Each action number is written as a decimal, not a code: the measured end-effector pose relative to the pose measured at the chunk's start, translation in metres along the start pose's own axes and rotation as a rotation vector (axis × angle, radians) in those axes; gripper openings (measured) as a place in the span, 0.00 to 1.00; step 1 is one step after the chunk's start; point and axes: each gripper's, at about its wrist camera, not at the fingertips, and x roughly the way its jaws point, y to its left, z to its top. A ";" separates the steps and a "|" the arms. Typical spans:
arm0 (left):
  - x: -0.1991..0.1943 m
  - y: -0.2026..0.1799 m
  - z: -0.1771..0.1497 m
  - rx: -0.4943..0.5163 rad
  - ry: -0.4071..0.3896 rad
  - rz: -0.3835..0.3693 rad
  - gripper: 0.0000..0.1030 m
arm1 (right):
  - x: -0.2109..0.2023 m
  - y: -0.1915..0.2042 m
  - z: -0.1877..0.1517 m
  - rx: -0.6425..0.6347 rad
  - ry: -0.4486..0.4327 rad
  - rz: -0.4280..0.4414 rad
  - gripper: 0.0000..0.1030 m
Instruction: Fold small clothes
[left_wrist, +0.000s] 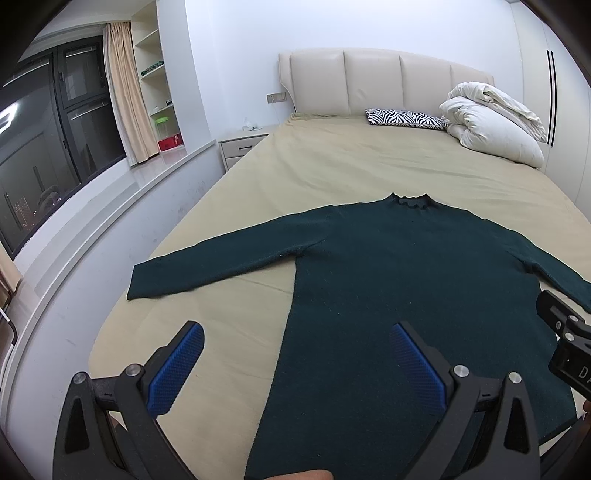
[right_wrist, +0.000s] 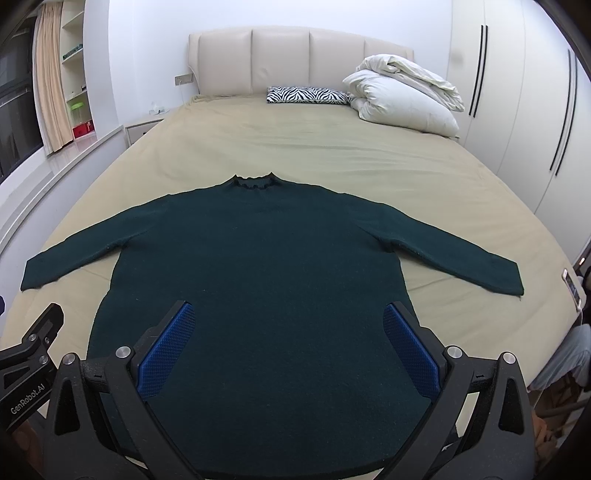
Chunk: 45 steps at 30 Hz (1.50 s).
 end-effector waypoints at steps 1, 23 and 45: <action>0.001 0.000 -0.001 0.000 0.004 -0.001 1.00 | 0.000 0.001 0.001 0.000 0.001 0.000 1.00; 0.058 -0.025 0.008 0.007 0.149 -0.071 1.00 | 0.067 -0.020 0.007 0.025 0.117 0.009 1.00; 0.153 -0.112 0.049 -0.001 0.339 -0.324 1.00 | 0.206 -0.357 0.007 0.609 0.176 -0.156 1.00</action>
